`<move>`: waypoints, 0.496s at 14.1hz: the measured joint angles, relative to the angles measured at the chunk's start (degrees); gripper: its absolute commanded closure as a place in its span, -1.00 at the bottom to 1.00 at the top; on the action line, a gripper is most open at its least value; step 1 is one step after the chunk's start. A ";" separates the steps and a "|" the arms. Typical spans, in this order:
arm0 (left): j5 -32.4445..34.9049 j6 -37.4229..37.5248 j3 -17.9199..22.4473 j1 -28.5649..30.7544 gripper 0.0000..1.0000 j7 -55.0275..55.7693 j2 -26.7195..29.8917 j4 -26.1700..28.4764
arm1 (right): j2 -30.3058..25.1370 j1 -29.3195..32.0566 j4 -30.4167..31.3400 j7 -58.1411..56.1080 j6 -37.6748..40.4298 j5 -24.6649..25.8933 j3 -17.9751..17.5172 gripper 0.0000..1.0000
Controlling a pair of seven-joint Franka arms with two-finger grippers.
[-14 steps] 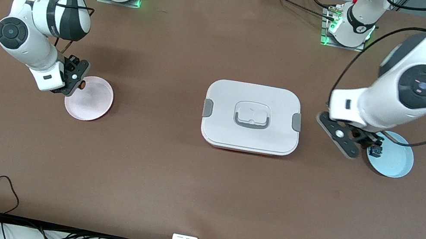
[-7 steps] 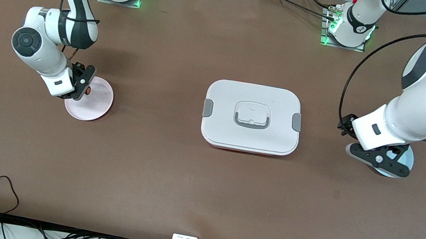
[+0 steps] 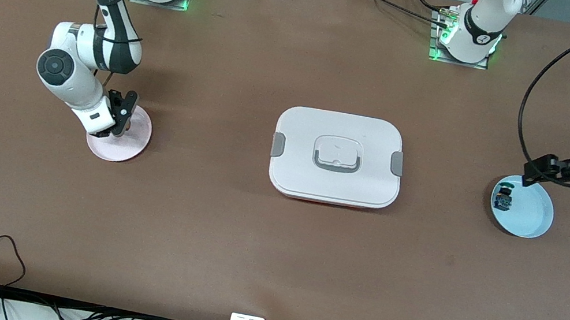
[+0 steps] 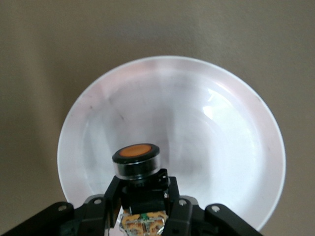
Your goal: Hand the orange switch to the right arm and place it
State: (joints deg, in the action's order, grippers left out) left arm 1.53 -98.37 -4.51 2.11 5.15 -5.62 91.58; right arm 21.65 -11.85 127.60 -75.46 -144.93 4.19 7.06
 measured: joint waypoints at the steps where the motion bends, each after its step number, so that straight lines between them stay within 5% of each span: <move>1: -0.01 -0.35 0.05 -0.11 -1.00 0.00 2.38 2.69 | 0.25 -0.40 0.01 -0.33 -0.07 0.00 -0.06 1.00; 2: -0.02 -0.61 0.07 -0.53 -1.00 0.01 4.26 4.53 | 0.44 -0.68 0.01 -0.41 -0.16 0.00 -0.08 0.77; 3: -0.02 -0.78 0.07 -1.17 -1.00 0.06 5.57 5.76 | 0.53 -0.80 0.01 -0.48 -0.20 0.00 -0.08 -0.47; 4: -0.02 -0.85 0.06 -1.72 -1.00 0.12 6.13 6.40 | 0.55 -0.81 0.01 -0.54 -0.22 0.00 -0.07 -0.99; 7: -0.02 -1.27 0.88 -2.42 -1.00 0.18 5.87 6.51 | 0.31 -0.78 -0.04 -0.55 -0.24 0.00 0.03 -1.00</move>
State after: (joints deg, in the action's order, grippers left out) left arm 1.51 -99.63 -3.63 -0.30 5.33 0.25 98.09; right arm 21.96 -12.63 127.56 -76.01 -145.17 4.19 7.09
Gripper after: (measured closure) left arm 0.000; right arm 0.335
